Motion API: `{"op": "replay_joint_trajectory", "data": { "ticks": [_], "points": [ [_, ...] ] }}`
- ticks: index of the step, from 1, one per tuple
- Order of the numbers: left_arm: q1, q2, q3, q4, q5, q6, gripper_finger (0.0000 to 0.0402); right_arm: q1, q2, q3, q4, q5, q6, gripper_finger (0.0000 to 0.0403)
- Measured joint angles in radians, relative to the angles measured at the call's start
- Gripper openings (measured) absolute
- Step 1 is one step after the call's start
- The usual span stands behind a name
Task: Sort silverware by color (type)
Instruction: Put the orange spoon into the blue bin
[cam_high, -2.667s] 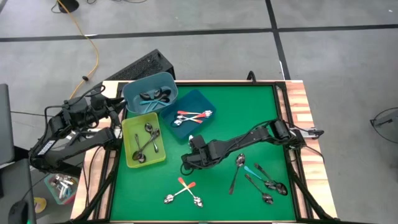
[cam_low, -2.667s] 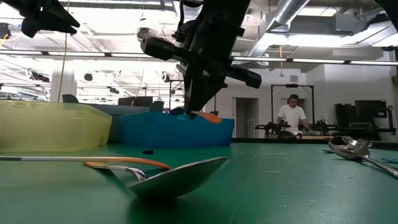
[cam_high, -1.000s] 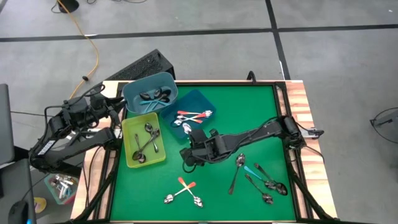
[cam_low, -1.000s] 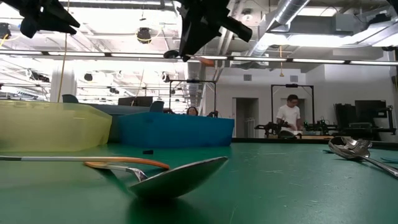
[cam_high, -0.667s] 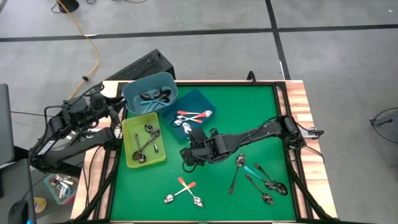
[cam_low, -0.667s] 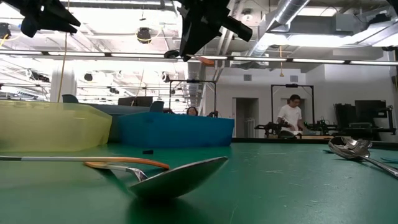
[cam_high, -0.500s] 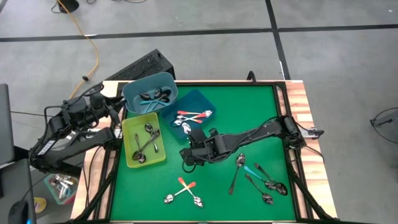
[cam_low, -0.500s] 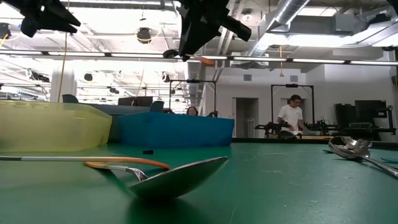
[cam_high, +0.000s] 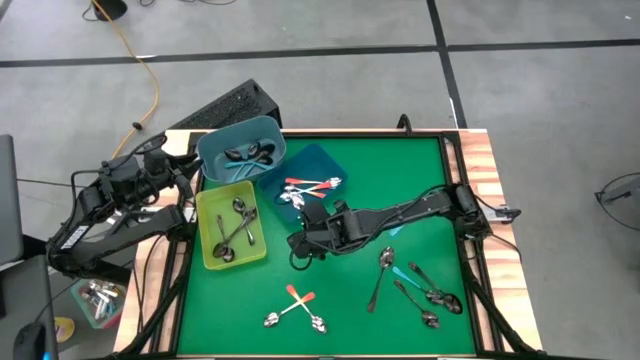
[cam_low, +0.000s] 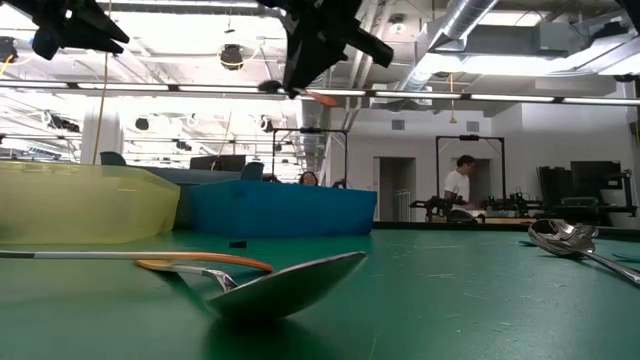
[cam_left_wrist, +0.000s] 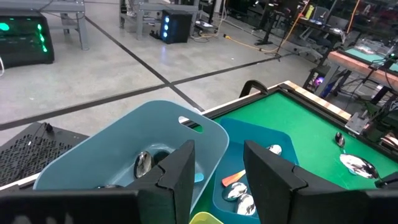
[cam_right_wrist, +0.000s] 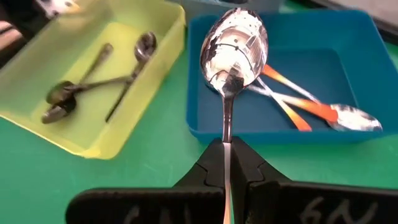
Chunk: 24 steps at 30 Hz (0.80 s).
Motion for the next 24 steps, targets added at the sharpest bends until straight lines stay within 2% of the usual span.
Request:
{"op": "replay_joint_trajectory", "data": {
  "ticks": [9, 19, 24],
  "points": [
    [0.000, 0.000, 0.000, 0.000, 0.000, 0.002, 0.0122, -0.056, 0.000, 0.039, 0.172, 0.000, -0.265, 0.0011],
    [0.000, 0.000, 0.000, 0.000, -0.014, 0.002, 0.0122, -0.116, 0.000, 0.044, 0.258, 0.021, -0.768, 0.0011],
    [0.000, 0.000, 0.000, 0.000, -0.014, 0.002, 0.0122, -0.151, 0.000, 0.044, 0.245, 0.018, -0.848, 0.0011]
  ]
}}
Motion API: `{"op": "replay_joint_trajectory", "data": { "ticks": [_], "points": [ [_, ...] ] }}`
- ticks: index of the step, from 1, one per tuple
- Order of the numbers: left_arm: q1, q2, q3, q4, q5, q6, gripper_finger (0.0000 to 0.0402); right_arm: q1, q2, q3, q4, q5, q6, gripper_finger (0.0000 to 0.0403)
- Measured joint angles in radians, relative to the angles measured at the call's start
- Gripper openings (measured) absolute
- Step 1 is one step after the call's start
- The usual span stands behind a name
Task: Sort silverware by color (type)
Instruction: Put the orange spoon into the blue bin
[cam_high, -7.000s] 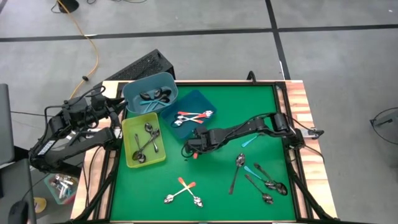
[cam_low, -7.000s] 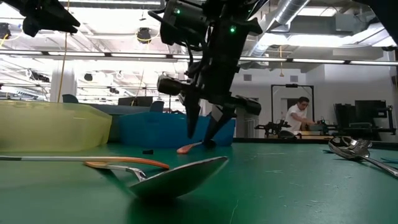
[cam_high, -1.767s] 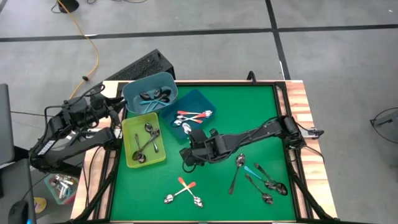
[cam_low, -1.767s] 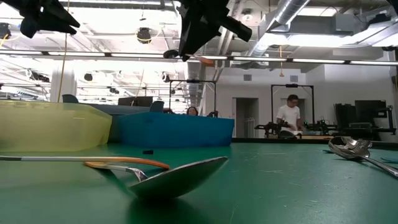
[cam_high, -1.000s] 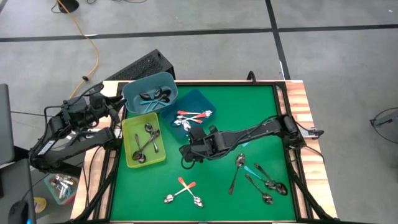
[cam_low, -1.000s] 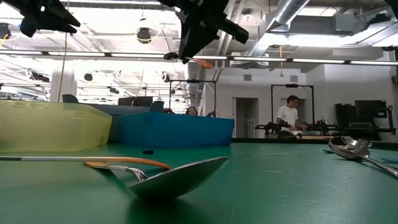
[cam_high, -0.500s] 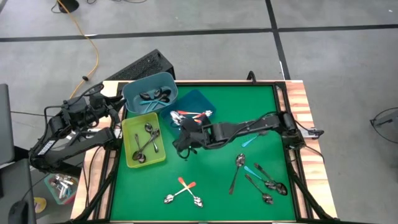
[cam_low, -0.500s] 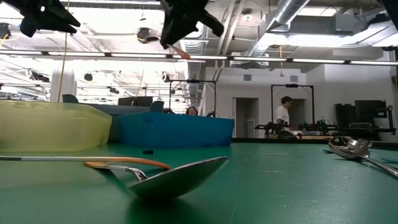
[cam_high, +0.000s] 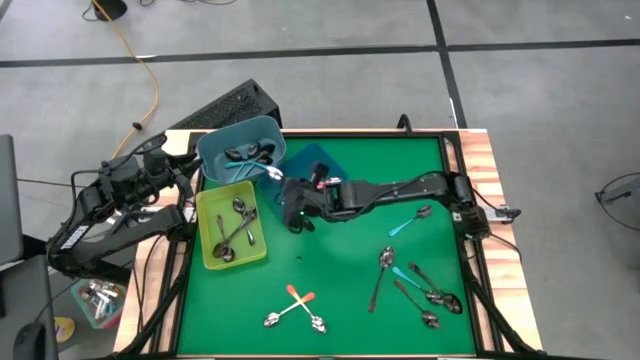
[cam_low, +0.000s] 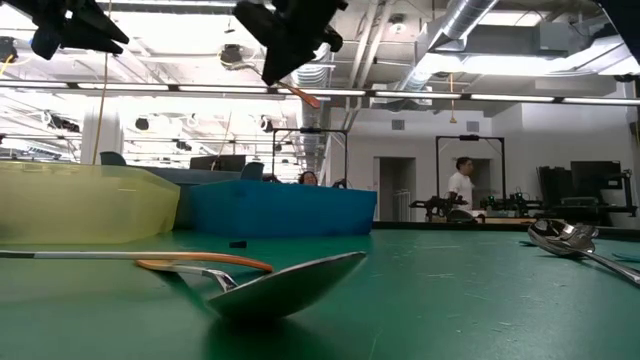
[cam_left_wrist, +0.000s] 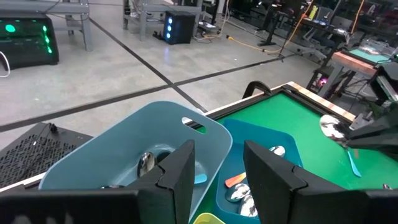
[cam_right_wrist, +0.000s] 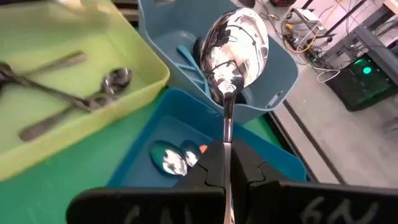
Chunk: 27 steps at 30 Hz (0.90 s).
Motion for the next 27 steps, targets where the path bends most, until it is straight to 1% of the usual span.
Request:
{"op": "replay_joint_trajectory", "data": {
  "ticks": [3, 9, 16, 24, 27],
  "points": [
    [0.000, 0.000, 0.000, 0.000, -0.001, 0.000, 0.0122, -0.010, 0.000, 0.000, -0.024, -0.008, -0.045, 0.0011],
    [0.000, 0.000, 0.000, 0.000, -0.017, -0.008, 0.0122, -0.013, 0.006, -0.001, -0.060, -0.013, -0.213, 0.0011],
    [0.000, 0.000, 0.000, 0.000, -0.029, -0.009, 0.0122, -0.023, 0.008, -0.002, -0.079, -0.023, -0.256, 0.0011],
    [0.000, 0.000, 0.000, 0.000, -0.039, -0.010, 0.0122, -0.044, 0.008, -0.002, -0.112, -0.028, -0.355, 0.0011],
    [0.000, 0.000, 0.000, 0.000, -0.039, -0.004, 0.0122, -0.057, 0.008, -0.002, -0.111, -0.066, -0.361, 0.0011]
  ]
}}
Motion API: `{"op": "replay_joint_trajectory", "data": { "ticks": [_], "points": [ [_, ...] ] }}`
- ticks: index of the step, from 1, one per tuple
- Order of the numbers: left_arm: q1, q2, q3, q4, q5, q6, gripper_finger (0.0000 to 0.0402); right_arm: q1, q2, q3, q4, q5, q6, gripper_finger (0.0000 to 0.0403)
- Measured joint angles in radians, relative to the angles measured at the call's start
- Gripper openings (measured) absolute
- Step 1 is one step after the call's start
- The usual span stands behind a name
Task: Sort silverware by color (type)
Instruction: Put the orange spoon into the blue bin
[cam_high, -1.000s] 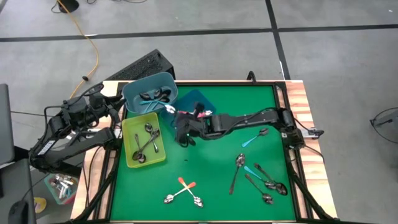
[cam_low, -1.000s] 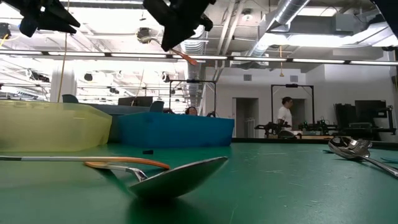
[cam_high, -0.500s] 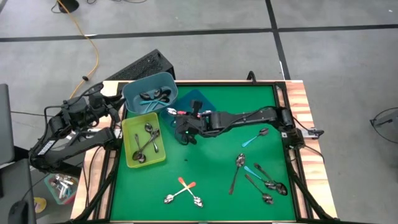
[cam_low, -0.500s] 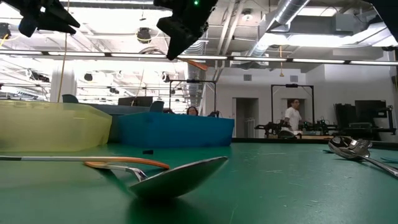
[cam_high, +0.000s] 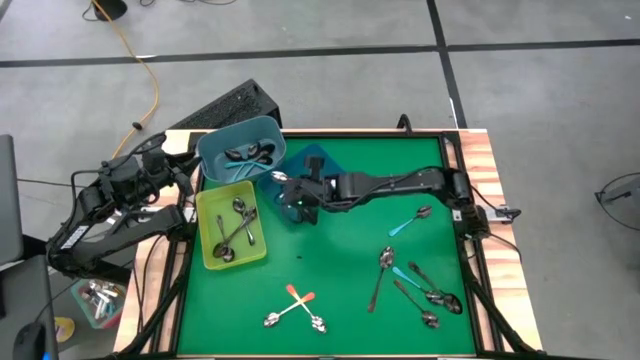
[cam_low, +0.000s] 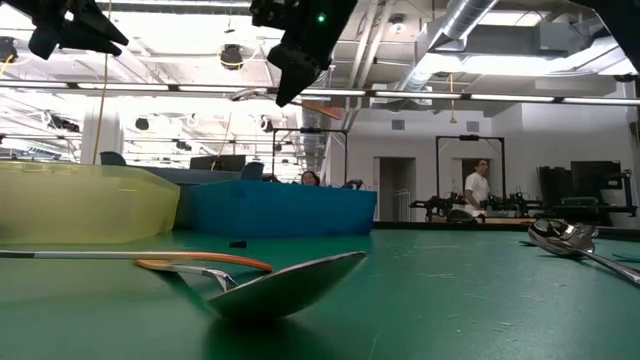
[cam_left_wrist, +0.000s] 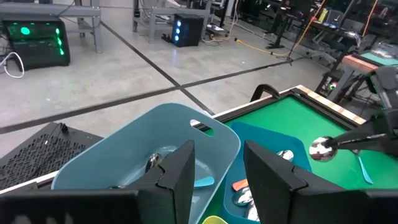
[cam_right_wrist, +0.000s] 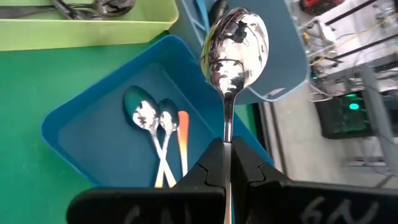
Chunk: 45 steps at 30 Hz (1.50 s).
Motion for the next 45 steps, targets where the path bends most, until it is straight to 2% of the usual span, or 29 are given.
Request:
{"op": "replay_joint_trajectory", "data": {
  "ticks": [7, 12, 15, 27, 34, 41, 45],
  "points": [
    [0.000, 0.000, 0.000, 0.000, 0.000, 0.005, 0.0122, -0.029, 0.000, 0.000, -0.016, -0.041, -0.001, 0.0011],
    [0.000, 0.000, 0.000, 0.000, -0.006, 0.025, 0.0122, -0.043, 0.000, 0.000, -0.044, -0.123, -0.017, 0.0011],
    [0.000, 0.000, 0.000, 0.000, -0.006, 0.026, 0.0122, -0.050, 0.000, -0.003, -0.056, -0.138, -0.012, 0.0011],
    [0.000, 0.000, 0.000, 0.000, -0.007, 0.053, 0.0122, -0.070, -0.002, -0.196, 0.121, -0.161, -0.032, 0.0011],
    [0.000, 0.000, 0.000, -0.001, -0.006, 0.052, 0.0122, -0.120, -0.002, -0.211, 0.233, -0.361, -0.077, 0.0011],
    [0.000, 0.000, 0.000, -0.001, -0.007, 0.051, 0.0122, -0.177, -0.031, -0.211, 0.206, -0.446, -0.106, 0.0011],
    [0.000, 0.000, 0.000, -0.001, -0.007, 0.049, 0.0122, -0.221, -0.069, -0.211, 0.199, -0.623, -0.102, 0.0011]
  ]
}}
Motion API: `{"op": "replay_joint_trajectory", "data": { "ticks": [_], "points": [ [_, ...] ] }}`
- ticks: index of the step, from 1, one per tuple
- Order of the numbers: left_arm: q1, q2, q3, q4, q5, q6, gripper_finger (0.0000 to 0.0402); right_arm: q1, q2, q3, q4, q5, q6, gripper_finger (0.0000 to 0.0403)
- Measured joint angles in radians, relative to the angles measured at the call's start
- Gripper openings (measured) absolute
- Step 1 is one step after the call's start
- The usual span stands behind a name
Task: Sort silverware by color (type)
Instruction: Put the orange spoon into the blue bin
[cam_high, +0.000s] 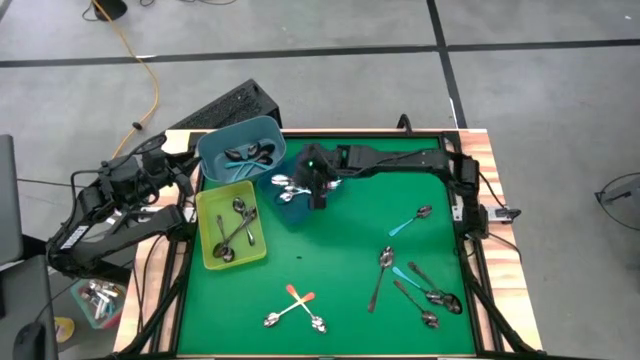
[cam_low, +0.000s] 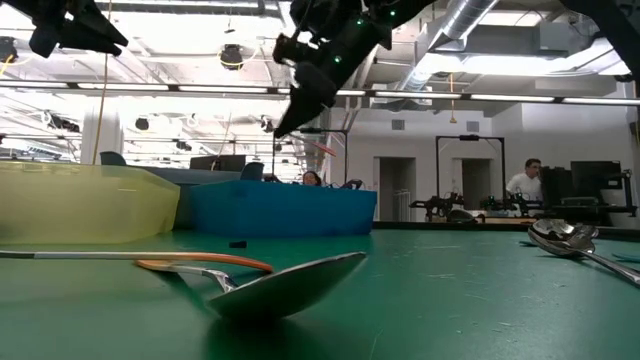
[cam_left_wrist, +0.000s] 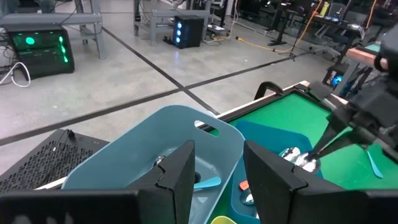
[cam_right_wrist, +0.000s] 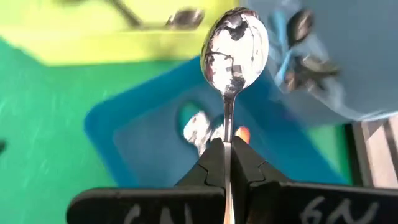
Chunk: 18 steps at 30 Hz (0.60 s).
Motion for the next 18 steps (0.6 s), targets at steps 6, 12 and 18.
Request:
{"op": "replay_joint_trajectory", "data": {
  "ticks": [6, 12, 18],
  "points": [
    [0.000, 0.000, 0.000, 0.000, 0.000, -0.012, 0.0122, -0.047, -0.036, 0.003, 0.021, -0.080, 0.004, 0.0011],
    [0.000, 0.000, 0.000, -0.001, 0.000, -0.012, 0.0122, -0.069, -0.054, -0.060, 0.098, -0.202, 0.018, 0.0011],
    [0.000, 0.000, 0.000, -0.001, 0.000, -0.012, 0.0122, -0.078, -0.126, -0.261, 0.285, -0.212, 0.066, 0.0011]
  ]
}}
